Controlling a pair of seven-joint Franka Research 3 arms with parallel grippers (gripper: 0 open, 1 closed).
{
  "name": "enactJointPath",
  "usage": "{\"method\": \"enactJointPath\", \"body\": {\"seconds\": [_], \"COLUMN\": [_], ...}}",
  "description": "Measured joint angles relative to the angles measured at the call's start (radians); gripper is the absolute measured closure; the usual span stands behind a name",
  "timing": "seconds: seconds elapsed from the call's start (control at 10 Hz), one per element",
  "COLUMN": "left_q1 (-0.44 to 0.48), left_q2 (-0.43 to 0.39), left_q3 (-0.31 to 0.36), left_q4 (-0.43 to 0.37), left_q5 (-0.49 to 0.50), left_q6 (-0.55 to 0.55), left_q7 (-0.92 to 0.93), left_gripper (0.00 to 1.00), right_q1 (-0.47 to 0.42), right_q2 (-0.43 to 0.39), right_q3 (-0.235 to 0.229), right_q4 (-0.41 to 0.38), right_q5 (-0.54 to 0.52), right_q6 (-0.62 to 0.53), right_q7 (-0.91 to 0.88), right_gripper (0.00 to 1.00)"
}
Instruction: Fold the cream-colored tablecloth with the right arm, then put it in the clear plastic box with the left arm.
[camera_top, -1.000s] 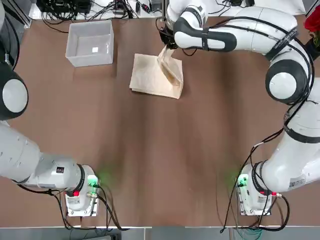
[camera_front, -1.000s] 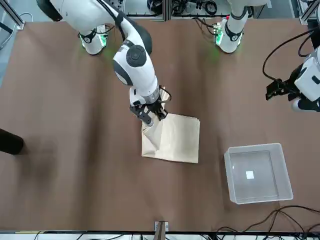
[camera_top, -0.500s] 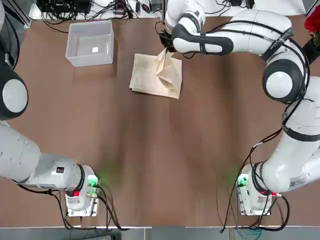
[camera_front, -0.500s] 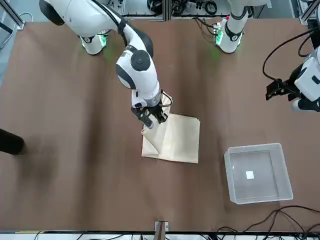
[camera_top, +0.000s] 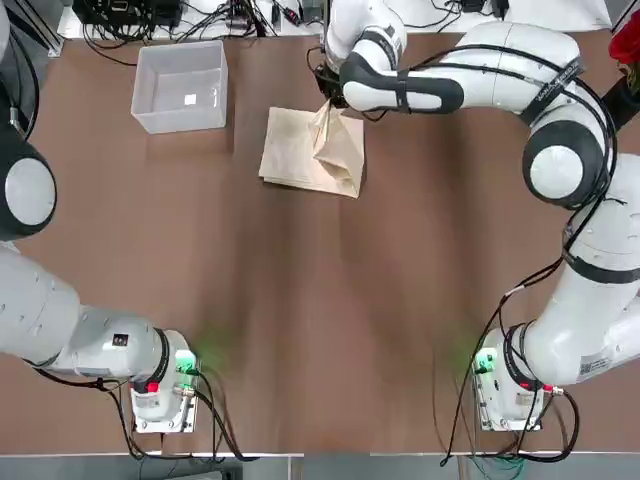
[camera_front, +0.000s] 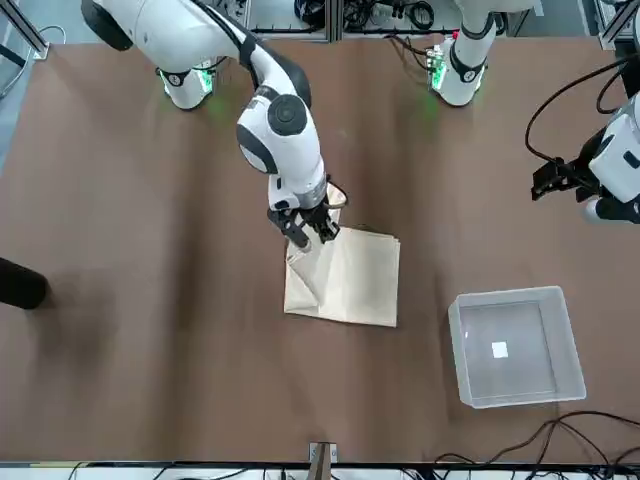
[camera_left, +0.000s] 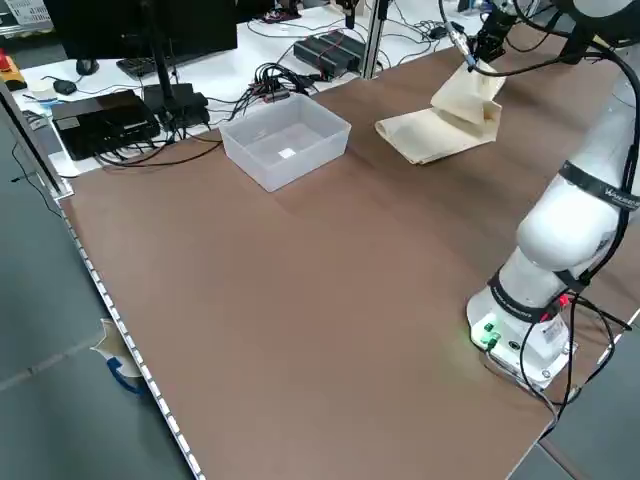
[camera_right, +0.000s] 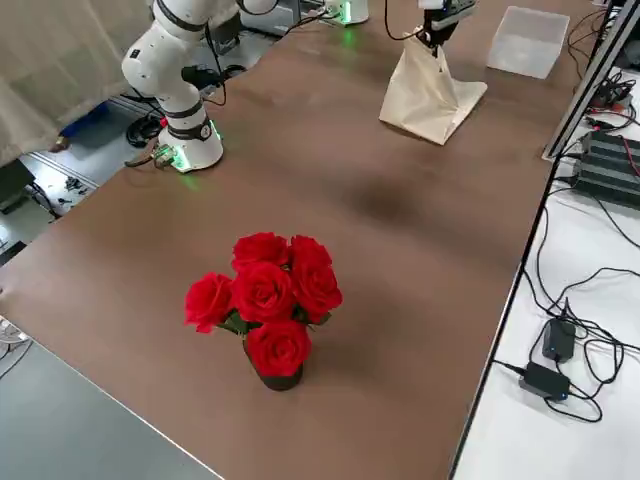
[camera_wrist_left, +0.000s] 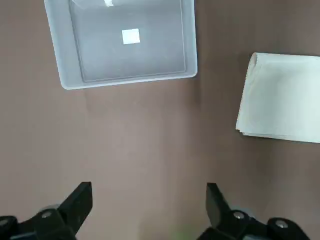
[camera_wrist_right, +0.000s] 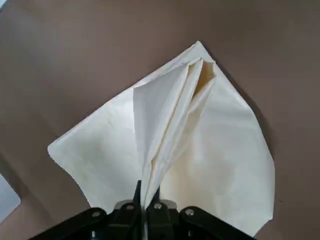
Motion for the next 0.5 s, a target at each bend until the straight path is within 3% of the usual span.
{"method": "enactJointPath", "body": {"seconds": [0.5], "left_q1": [0.001], "left_q2": [0.000], "left_q3": [0.000], "left_q4": [0.000], "left_q5": [0.000], "left_q6": [0.013], "left_q7": [0.000], "left_gripper": [0.00], "right_q1": [0.002], "right_q2": [0.041], "right_q3": [0.000], "right_q4": [0.039], "right_q5": [-0.043], "right_q6": [0.003], "right_q7": [0.044], "right_gripper": [0.96]}}
